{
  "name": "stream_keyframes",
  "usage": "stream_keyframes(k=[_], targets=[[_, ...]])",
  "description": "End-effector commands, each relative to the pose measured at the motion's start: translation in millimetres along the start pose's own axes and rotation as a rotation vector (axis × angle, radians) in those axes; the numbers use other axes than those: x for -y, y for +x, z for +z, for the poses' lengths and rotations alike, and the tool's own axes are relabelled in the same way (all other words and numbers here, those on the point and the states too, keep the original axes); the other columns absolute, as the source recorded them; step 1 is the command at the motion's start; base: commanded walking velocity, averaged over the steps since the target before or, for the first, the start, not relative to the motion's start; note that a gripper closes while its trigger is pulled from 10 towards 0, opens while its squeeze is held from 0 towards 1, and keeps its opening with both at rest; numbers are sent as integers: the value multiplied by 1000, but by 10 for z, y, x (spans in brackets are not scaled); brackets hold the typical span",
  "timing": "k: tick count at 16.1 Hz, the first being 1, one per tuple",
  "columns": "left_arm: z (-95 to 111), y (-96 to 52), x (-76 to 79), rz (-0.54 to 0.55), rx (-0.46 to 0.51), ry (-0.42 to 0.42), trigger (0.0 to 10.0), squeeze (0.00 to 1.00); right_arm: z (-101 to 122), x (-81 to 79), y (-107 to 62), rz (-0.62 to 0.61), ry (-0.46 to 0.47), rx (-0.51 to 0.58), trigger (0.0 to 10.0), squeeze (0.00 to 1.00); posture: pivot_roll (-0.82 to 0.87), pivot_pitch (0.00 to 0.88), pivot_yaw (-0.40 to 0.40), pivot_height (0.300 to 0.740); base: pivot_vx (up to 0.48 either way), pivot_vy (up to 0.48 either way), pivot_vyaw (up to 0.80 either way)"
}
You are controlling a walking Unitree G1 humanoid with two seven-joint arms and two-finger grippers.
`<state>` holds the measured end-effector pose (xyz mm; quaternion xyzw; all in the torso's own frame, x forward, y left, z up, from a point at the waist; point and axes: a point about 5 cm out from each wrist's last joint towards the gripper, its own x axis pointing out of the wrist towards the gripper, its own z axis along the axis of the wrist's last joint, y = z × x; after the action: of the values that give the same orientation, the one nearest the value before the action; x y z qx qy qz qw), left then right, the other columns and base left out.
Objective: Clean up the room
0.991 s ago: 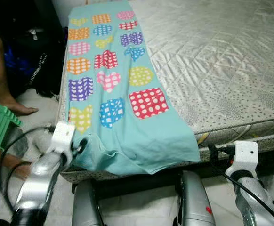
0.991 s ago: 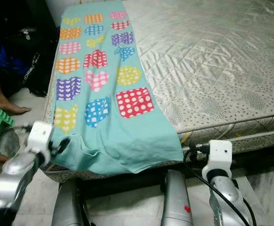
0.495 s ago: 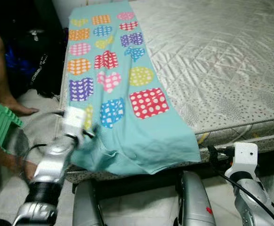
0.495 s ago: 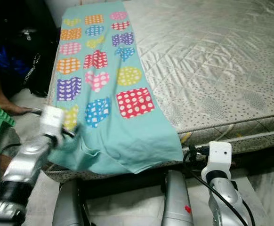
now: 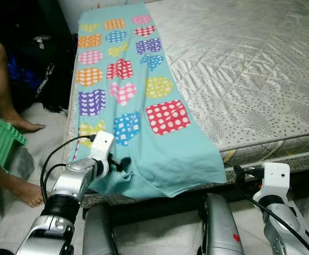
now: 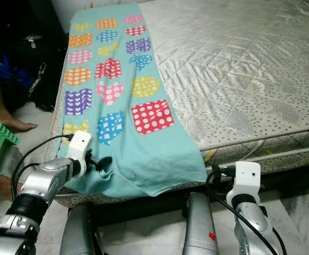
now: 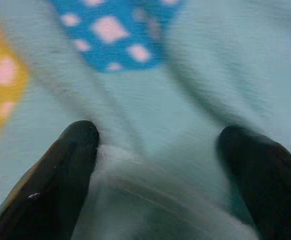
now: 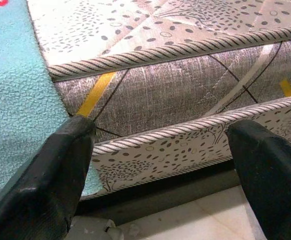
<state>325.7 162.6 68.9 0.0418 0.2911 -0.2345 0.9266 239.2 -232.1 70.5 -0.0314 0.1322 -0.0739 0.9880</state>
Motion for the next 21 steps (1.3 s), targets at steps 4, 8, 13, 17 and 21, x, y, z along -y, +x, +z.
stream_keyframes(k=[4,8,13,17,21], targets=[[-294,-202,222,-131,-83,12,10000,0,36,13,5,-7,6,16,10000,0,-149,34,91,501,0,0,0],[-533,-611,386,-147,-132,-55,10000,0,30,56,10,-13,5,15,10000,0,-133,38,96,501,0,0,0],[-716,-968,566,-149,-192,-40,10000,0,15,49,36,-2,6,10,10000,0,-114,33,92,501,0,0,0],[-511,-955,584,-17,5,4,10000,0,25,23,81,6,3,12,10000,0,-109,22,85,501,0,0,0],[-394,-1031,435,228,262,-68,10000,0,112,26,182,-29,8,44,10000,0,-101,0,77,501,0,0,0]])
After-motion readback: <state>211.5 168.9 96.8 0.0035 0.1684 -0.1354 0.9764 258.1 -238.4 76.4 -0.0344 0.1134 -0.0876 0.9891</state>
